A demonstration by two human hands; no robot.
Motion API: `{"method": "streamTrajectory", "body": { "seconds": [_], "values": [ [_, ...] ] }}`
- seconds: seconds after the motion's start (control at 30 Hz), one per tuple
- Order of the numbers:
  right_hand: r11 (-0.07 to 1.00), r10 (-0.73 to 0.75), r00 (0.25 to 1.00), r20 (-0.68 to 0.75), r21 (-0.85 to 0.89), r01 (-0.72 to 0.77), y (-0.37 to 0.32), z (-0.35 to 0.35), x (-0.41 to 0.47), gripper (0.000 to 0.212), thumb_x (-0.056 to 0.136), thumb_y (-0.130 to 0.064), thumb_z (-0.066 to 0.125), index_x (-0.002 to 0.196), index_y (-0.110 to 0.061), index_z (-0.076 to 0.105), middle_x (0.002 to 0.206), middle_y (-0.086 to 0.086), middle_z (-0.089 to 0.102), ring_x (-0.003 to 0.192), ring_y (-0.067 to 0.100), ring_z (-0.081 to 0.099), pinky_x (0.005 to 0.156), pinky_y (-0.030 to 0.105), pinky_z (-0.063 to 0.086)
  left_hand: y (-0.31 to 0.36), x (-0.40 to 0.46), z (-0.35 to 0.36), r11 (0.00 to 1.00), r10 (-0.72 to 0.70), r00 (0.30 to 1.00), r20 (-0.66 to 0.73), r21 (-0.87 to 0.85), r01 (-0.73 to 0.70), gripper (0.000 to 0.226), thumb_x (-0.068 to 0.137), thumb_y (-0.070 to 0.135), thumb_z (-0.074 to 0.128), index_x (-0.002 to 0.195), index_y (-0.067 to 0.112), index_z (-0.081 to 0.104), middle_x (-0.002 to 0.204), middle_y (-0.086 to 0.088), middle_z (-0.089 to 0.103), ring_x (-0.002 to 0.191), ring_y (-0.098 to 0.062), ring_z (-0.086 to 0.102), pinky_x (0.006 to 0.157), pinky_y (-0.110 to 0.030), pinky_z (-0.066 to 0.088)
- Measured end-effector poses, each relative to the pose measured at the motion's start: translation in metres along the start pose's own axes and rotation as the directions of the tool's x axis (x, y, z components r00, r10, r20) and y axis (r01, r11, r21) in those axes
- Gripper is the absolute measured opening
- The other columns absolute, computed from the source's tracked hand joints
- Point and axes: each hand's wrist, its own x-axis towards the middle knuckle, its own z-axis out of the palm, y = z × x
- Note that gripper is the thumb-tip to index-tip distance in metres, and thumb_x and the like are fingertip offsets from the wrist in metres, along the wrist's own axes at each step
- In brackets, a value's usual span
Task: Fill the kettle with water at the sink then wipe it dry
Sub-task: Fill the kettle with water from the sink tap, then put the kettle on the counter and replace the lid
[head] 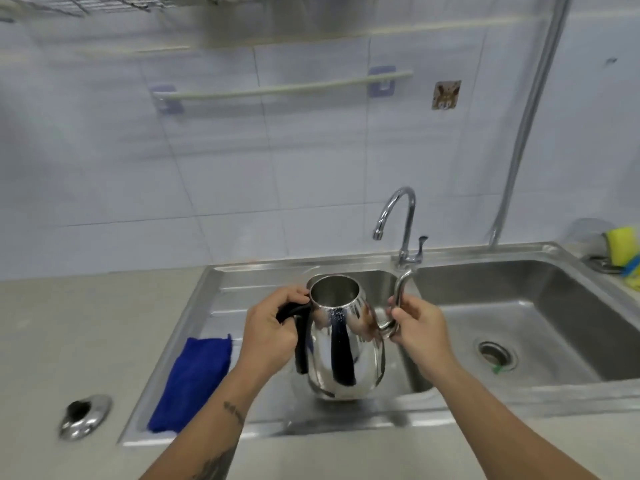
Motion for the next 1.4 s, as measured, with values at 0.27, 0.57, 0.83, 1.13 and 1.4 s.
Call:
{"method": "streamTrajectory", "body": {
  "seconds": [0.27,0.57,0.83,1.13,1.4],
  "values": [
    [1.0,-0.005,1.0,0.014,-0.013,0.006,-0.017,0.063,-0.054,0.028,0.091,-0.006,0.063,0.081,-0.029,0.075,0.082,0.0,0.077,0.087,0.033,0.073,0.076,0.06,0.06,-0.017,-0.02,-0.08,0.998,0.035,0.999,-0.01,0.048,-0.034,0.057,0.075,-0.026,0.047,0.094,0.021,0.072,0.107,0.017,0.071,0.109,-0.01,0.066,0.095,-0.022,0.052],
    [0.997,0.0,1.0,0.013,0.076,-0.001,-0.036,0.221,-0.077,0.025,0.095,0.001,0.055,0.09,-0.019,0.07,0.09,0.007,0.073,0.085,0.023,0.066,0.08,0.056,0.059,-0.079,0.02,-0.219,0.993,0.102,0.995,0.021,0.054,-0.103,0.062,0.073,-0.026,0.047,0.09,0.028,0.073,0.105,0.018,0.072,0.106,-0.01,0.068,0.097,-0.03,0.054],
    [0.993,0.046,0.998,-0.033,0.112,-0.042,-0.04,0.366,-0.078,0.023,0.094,-0.003,0.057,0.095,-0.021,0.072,0.095,0.006,0.074,0.09,0.024,0.069,0.084,0.057,0.059,-0.144,0.069,-0.335,0.996,0.063,0.997,0.045,0.063,-0.065,0.062,0.073,-0.026,0.047,0.087,0.028,0.072,0.103,0.019,0.071,0.107,-0.008,0.067,0.1,-0.036,0.053],
    [0.987,0.123,0.992,-0.006,0.101,-0.122,-0.035,0.464,-0.066,0.028,0.094,-0.003,0.058,0.09,-0.026,0.072,0.092,0.002,0.072,0.089,0.022,0.067,0.084,0.058,0.06,-0.2,0.09,-0.403,0.994,-0.035,0.999,0.007,0.104,0.034,0.065,0.073,-0.025,0.046,0.087,0.033,0.072,0.105,0.021,0.07,0.108,-0.01,0.067,0.101,-0.038,0.053],
    [0.987,0.14,0.99,0.027,0.073,-0.142,-0.021,0.5,-0.065,0.035,0.095,0.001,0.056,0.085,-0.031,0.068,0.094,-0.003,0.071,0.09,0.014,0.068,0.091,0.051,0.059,-0.236,0.089,-0.425,0.982,-0.03,0.999,-0.012,0.187,0.032,0.063,0.074,-0.023,0.046,0.093,0.032,0.068,0.106,0.025,0.068,0.107,-0.01,0.066,0.097,-0.039,0.054]
  ]
}}
